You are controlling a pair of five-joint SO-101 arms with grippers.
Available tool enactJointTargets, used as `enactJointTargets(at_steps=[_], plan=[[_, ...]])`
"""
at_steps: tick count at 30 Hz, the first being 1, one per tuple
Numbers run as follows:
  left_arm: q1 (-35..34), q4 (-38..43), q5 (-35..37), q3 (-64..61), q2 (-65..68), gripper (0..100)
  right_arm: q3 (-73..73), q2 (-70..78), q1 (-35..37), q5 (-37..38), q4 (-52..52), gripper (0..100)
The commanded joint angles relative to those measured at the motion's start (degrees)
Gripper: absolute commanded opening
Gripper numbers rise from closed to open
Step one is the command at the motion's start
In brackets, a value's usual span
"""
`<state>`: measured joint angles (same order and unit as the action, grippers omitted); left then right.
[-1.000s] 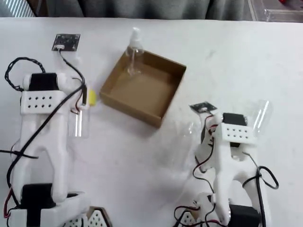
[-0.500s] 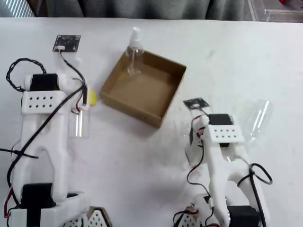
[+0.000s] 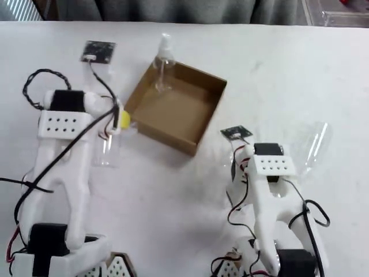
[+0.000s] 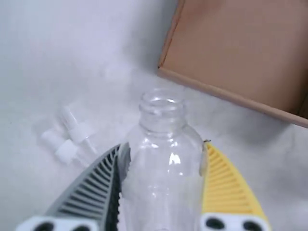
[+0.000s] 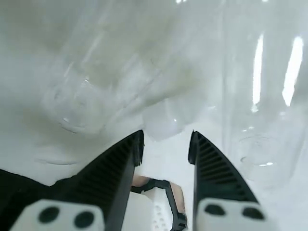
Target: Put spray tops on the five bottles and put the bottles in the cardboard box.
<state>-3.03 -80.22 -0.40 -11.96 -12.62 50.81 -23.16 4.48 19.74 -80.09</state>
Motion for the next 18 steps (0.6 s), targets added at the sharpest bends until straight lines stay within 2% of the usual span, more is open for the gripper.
enactJointTargets(at_steps=[1, 5, 10, 12, 14, 18], plan=[[0.57, 0.97, -0.18, 0.53, -3.12, 2, -0.97, 5.32, 0.92, 0.35, 1.45, 13.4], [-0.57, 1.05, -0.18, 0.62, -3.3, 2, -6.24, 13.49, -0.31, 0.35, 3.47, 13.5], [-1.01, 1.05, -0.35, 0.53, -3.03, 2, -7.03, 20.26, -0.48, -0.44, 11.3, 13.3], [-1.01, 1.05, -0.35, 0.53, -2.95, 2, -7.03, 21.93, -0.48, -3.08, 14.2, 10.1], [-1.01, 1.05, -0.35, 0.53, -2.95, 2, -7.38, 22.81, -0.57, -4.4, 16.22, 2.1], [-1.01, 1.05, -0.44, 0.44, -2.95, 2, -7.47, 21.93, -0.92, -4.4, 16.75, 2.4]])
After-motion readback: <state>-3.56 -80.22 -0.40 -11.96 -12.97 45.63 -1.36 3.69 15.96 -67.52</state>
